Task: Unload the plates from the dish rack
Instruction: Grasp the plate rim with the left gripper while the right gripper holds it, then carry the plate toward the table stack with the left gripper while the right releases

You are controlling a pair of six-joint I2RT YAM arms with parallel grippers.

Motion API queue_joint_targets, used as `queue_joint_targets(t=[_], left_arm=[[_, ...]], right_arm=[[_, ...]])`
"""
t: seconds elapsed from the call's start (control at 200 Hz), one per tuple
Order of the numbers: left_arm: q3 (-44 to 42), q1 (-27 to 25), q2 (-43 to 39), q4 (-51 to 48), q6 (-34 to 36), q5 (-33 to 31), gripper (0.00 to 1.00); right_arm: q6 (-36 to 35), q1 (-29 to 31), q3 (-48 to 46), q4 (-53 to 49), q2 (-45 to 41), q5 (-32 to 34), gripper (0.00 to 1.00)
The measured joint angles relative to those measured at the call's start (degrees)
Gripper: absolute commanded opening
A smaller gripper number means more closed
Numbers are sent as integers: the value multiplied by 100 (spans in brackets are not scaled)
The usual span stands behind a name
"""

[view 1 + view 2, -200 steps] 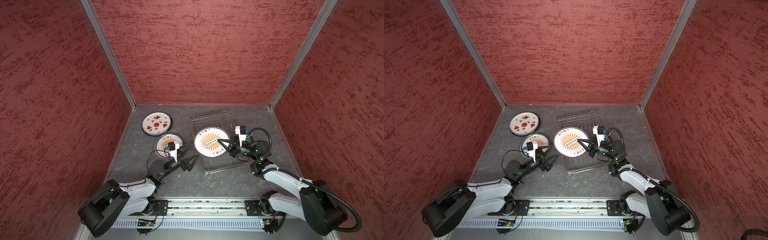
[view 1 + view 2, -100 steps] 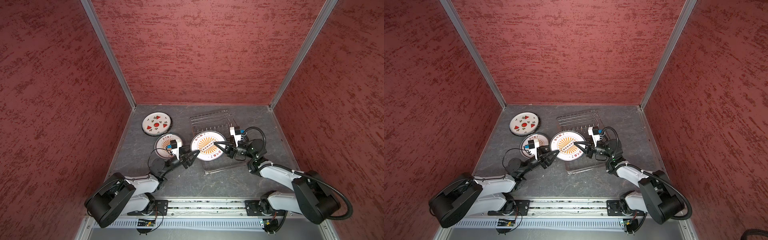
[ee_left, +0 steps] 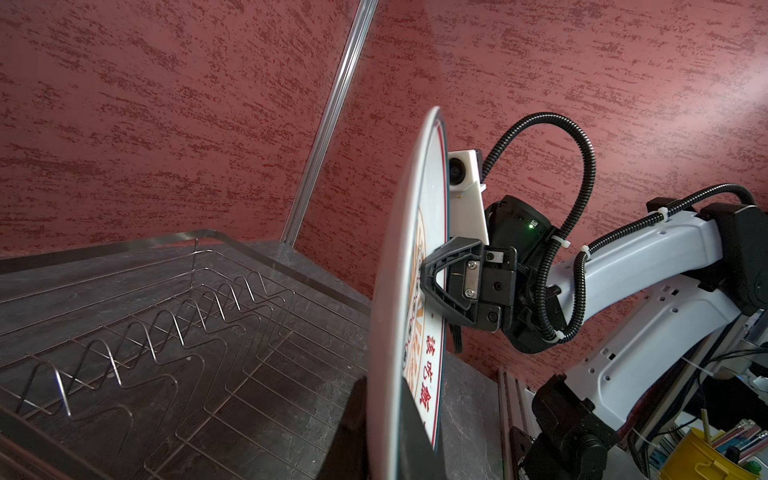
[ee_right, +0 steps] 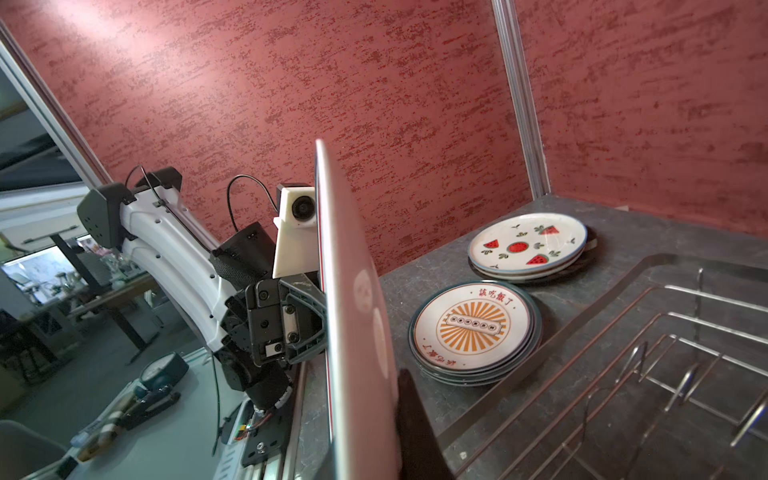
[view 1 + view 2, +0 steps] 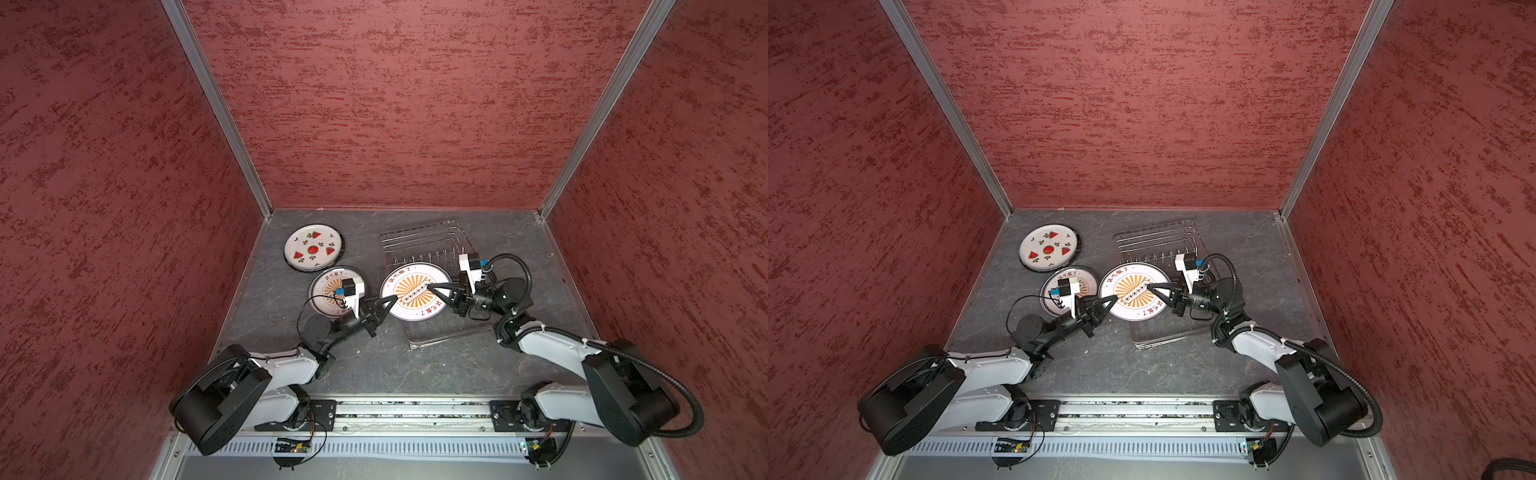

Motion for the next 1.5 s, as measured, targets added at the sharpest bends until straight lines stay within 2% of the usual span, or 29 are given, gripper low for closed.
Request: queue_joint_targets(t=[0.18,0.266,0.351,0.376,0.396,0.466,0.476,0.496,0.982,1.177,1.498], left_arm=[[87,2,-96,-304,-46,-157,2],[87,2,-122,-363,-46,-170,1],[87,2,-138,-380,-50,-175,1],[87,2,-144,-389,-52,-175,0],[87,2,-151,-396,-48,-173,0],[85,-13,-184,-431,-50,-120,0],[85,-13,-186,-435,-50,-116,0],[83,-17,-201,-446,-50,-107,0],[63,-42,-411,-634,-50,-162,0],[20,-42,-721,-957,-138,-625,0],[-286,105,-1641,-1694,-463,-1429,0]], right_arm=[[-151,13,22,-37,0,94,9],[-157,22,22,-55,0,116,10],[-160,22,24,-70,0,118,16],[-160,24,24,-70,0,114,23],[-142,26,24,-74,0,111,31],[-122,37,33,-87,7,107,80],[-118,39,37,-90,9,107,93],[-114,39,46,-94,11,107,99],[31,59,229,-358,22,369,99],[13,61,197,-361,-92,466,99],[-164,70,-302,-232,-739,1416,99]])
